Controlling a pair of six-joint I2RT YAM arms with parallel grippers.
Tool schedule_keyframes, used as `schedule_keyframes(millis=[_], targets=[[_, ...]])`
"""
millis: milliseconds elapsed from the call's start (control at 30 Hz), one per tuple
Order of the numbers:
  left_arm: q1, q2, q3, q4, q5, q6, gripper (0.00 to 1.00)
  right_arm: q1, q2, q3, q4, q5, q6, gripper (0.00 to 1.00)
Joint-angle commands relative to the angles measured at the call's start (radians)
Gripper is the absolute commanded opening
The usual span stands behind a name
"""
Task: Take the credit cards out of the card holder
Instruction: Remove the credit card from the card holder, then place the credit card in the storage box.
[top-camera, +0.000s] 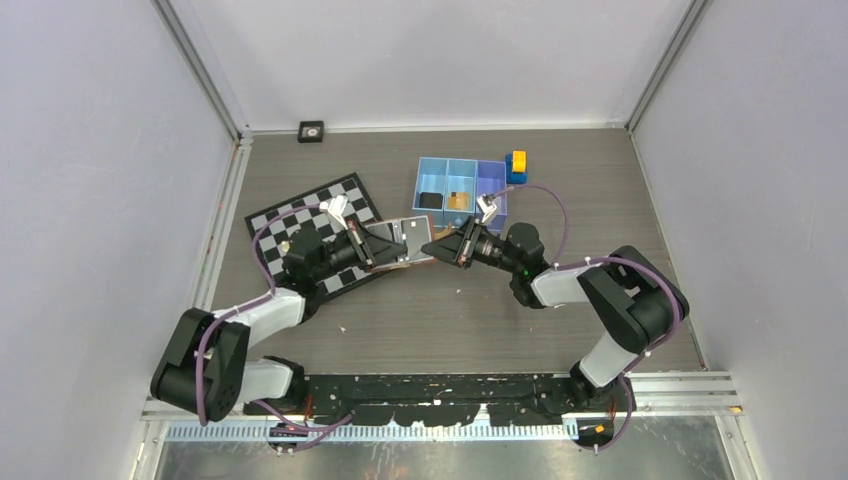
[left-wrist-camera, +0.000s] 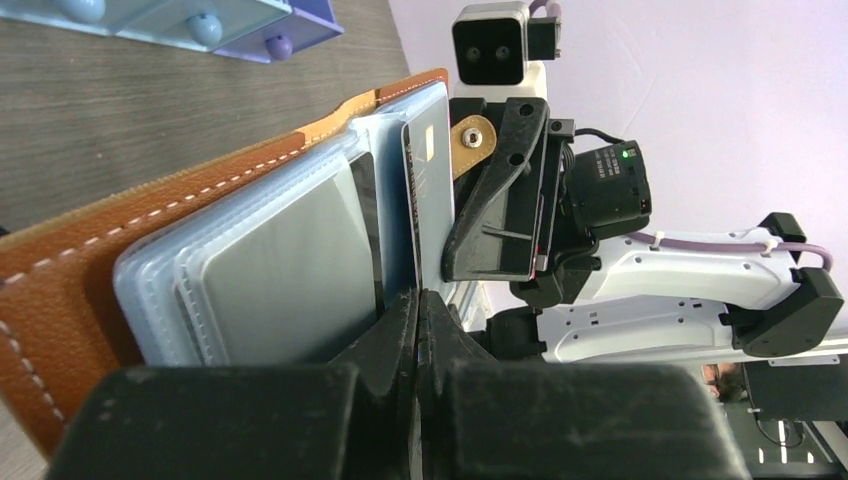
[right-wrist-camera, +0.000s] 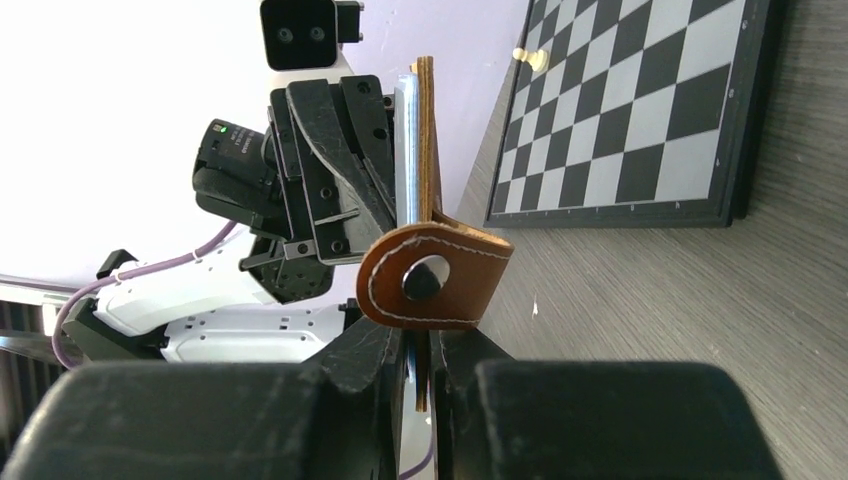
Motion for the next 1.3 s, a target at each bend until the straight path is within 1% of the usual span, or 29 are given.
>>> schedule_keyframes(millis=[0,100,167,233,300,367,433,467,833,967,1133,1267], targets=[[0.02,-0.064,0.03,-0.117,-0.03,0.068,0.0,-0.024,-0.04,-0.032,0.044,0.044,0.007,0.16],[0.032,-0.064,0.024,-0.116,-0.032,0.059,0.0,-0.042,-0.025,-0.044,0.088,0.046,0.038,0.17],[0.037,-0.054,0.024,-0.113,-0.028,0.053,0.0,-0.047,-0.007,-0.045,0.125,0.039,0.062,0.21],[0.042,-0.043,0.022,-0.097,-0.021,0.044,0.0,-0.053,0.014,-0.045,0.154,0.034,0.08,0.22],[0.046,-0.03,0.021,-0.08,-0.014,0.031,0.0,-0.056,0.02,-0.045,0.163,0.031,0.089,0.19],[0.058,-0.024,0.018,-0.073,-0.007,0.023,0.0,-0.059,0.016,-0.047,0.157,0.034,0.088,0.09],[0.074,-0.027,0.007,-0.065,-0.009,0.014,0.0,-0.069,0.003,-0.053,0.121,0.049,0.079,0.02],[0.078,-0.03,0.003,-0.063,-0.01,0.01,0.0,-0.076,-0.006,-0.058,0.096,0.057,0.071,0.01],[0.092,-0.052,0.007,-0.13,-0.031,0.039,0.0,-0.13,-0.071,-0.093,-0.063,0.131,0.025,0.0],[0.091,-0.035,0.023,-0.128,-0.028,0.053,0.0,-0.129,-0.105,-0.089,-0.176,0.168,-0.017,0.01],[0.09,0.004,0.106,-0.198,-0.069,0.075,0.0,-0.13,-0.122,-0.088,-0.292,0.216,-0.046,0.0],[0.068,0.035,0.253,-0.492,-0.149,0.203,0.0,-0.131,-0.121,-0.091,-0.343,0.249,-0.05,0.01]])
